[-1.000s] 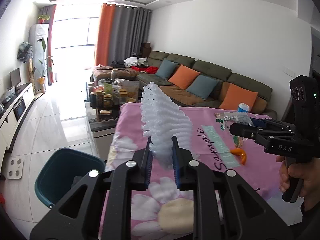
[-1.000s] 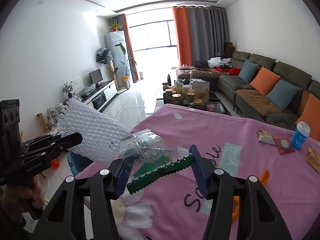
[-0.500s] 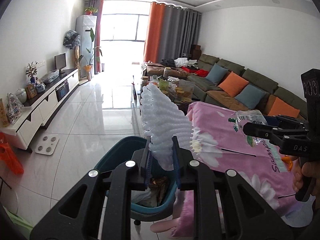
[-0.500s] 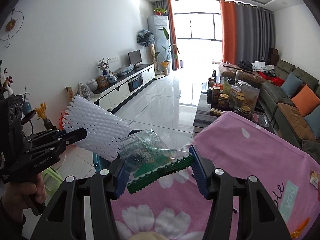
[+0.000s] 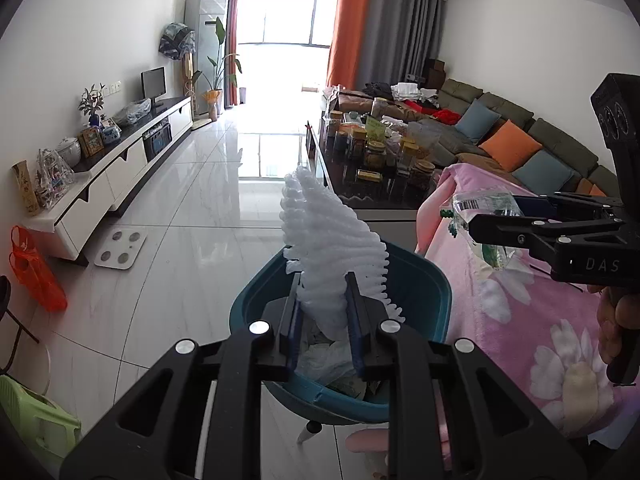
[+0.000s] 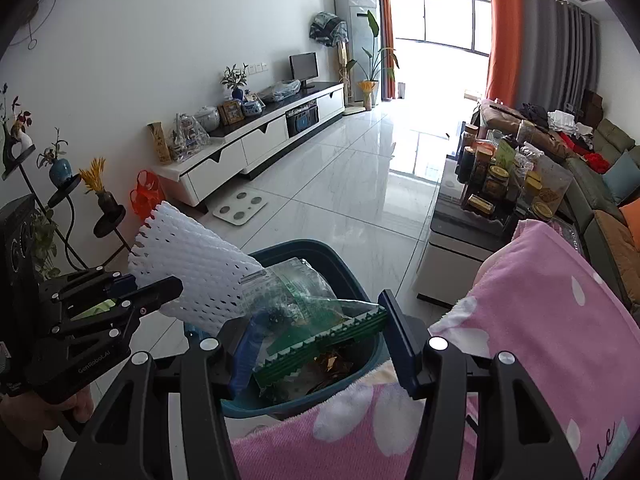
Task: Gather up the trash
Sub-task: 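Lift the foam net and plastic bag and carry them over the teal bin, then open both grippers to drop the net and bag into the bin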
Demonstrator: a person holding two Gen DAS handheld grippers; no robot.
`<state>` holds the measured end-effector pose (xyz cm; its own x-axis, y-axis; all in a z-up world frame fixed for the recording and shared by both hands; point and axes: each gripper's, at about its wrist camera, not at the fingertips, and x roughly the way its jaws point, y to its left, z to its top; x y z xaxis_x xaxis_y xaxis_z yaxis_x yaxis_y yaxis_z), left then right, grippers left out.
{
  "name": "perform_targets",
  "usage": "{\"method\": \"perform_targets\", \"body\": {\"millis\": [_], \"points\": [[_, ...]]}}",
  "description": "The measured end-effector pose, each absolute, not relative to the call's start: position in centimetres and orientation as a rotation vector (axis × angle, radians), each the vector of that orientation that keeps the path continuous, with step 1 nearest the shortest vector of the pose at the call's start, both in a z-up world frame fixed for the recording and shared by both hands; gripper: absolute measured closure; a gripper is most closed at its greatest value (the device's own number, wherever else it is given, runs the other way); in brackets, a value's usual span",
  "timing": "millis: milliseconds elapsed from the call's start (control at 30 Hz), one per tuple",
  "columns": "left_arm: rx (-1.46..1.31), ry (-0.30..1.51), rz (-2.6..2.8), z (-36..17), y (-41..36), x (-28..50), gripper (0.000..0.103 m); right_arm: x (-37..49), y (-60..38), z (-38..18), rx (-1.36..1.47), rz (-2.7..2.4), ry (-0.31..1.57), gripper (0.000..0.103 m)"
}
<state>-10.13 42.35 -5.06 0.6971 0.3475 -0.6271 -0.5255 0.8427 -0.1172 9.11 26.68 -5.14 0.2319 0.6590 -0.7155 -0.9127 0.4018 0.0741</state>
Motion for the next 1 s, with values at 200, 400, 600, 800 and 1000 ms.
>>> {"method": "perform_targets", "body": {"millis": [200, 400, 600, 800, 1000], "points": [[-0.317, 0.695, 0.503, -8.4, 42.6, -5.0, 0.083, 9.6, 28.8, -7.1, -0.436, 1.126, 0.809, 0.049], [-0.314, 0.738, 0.521, -10.9, 43.3, -2.1, 0.079, 10.3, 30.4, -8.8, -0.469, 1.12, 0.854, 0.049], [-0.29, 0.769, 0.538, -12.5, 43.1, 0.9, 0.069, 11.0, 31.4, -9.8, -0.486, 1.123, 0.886, 0.049], [-0.267, 0.773, 0.562, -13.0, 43.2, 1.9, 0.044, 11.3, 32.3, -10.6, -0.494, 1.14, 0.916, 0.045], [-0.228, 0.74, 0.624, -12.5, 43.1, 0.5, 0.018, 11.5, 32.3, -10.5, -0.448, 1.159, 0.936, 0.032]]}}
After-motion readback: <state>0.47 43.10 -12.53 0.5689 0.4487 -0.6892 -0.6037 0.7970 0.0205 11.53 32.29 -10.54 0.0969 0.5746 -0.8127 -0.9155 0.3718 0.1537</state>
